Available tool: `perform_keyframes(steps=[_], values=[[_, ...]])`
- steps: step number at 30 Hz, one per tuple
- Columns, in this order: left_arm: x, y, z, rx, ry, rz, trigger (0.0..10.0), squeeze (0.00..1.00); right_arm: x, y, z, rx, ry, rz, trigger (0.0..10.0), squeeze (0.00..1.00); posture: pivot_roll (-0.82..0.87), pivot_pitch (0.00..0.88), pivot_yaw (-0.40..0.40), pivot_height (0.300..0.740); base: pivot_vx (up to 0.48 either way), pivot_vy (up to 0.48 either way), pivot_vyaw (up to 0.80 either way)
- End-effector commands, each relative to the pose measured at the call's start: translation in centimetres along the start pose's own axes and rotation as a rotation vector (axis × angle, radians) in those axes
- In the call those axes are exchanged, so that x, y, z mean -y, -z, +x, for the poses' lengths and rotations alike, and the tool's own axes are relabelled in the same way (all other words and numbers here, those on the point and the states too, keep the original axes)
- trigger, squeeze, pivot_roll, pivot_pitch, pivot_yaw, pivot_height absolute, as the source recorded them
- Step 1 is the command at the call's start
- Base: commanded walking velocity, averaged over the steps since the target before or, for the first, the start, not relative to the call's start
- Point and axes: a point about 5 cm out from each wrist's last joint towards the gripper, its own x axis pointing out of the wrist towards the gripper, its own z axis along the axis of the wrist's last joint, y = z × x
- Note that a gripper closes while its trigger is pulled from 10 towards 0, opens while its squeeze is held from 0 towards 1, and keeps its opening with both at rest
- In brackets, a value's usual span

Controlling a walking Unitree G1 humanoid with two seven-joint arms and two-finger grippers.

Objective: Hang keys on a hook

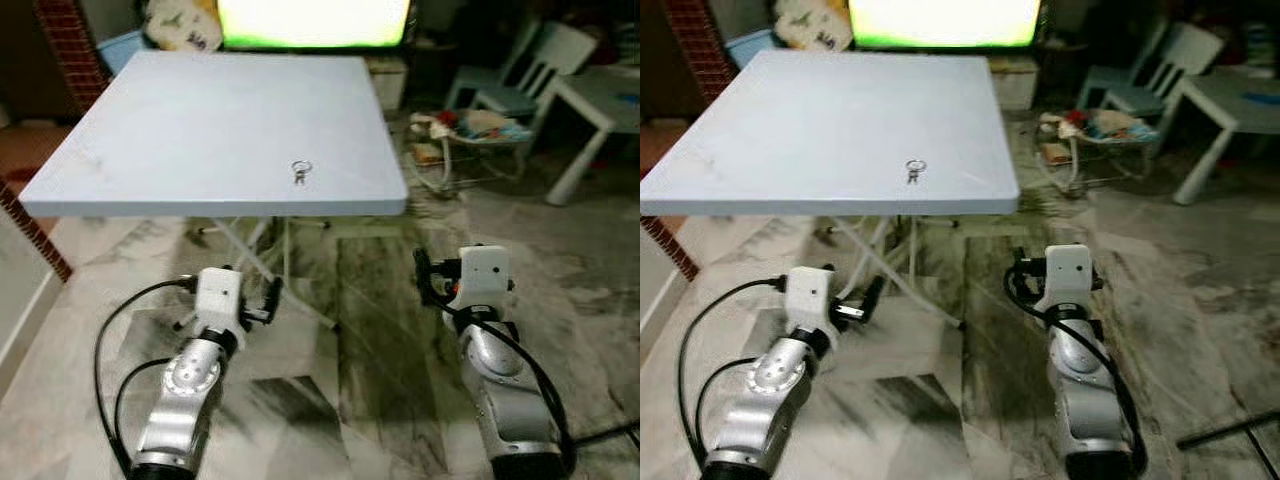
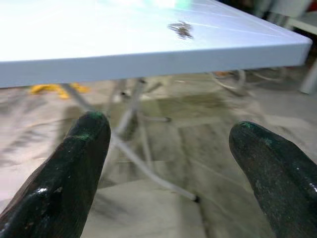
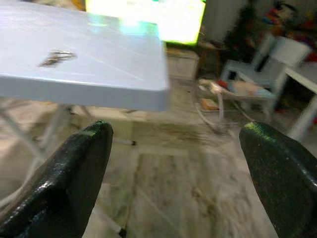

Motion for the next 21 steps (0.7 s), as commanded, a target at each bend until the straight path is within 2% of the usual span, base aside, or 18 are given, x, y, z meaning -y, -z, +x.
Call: perform_keyframes(steps=[1, 6, 10, 21], values=[[0.25, -0.44, 0.04, 0.022, 0.004, -0.007, 10.0, 0.0, 0.01, -1.1, 0.38, 0.054, -0.015, -0.039, 10.0, 0.0, -0.02, 0.099, 0.022, 0.74, 0.0, 0.0, 0.0], [0.41, -0.85, 0.02, 0.046, 0.02, -0.021, 10.0, 0.0, 0.09, -1.6, 0.56, 0.063, -0.001, -0.007, 10.0, 0.0, -0.02, 0.098, 0.022, 0.74, 0.0, 0.0, 0.0], [0.36, -0.95, 0.1, 0.048, 0.021, -0.025, 10.0, 0.0, 0.3, -1.59, 0.51, 0.064, 0.011, -0.016, 10.0, 0.0, -0.03, 0.1, 0.026, 0.74, 0.0, 0.0, 0.0], [0.38, -1.0, 0.08, 0.045, 0.04, -0.022, 10.0, 0.0, 0.25, -1.31, 0.43, 0.059, 0.019, -0.007, 10.0, 0.0, -0.02, 0.099, 0.037, 0.74, 0.283, 0.0, 0.0]])
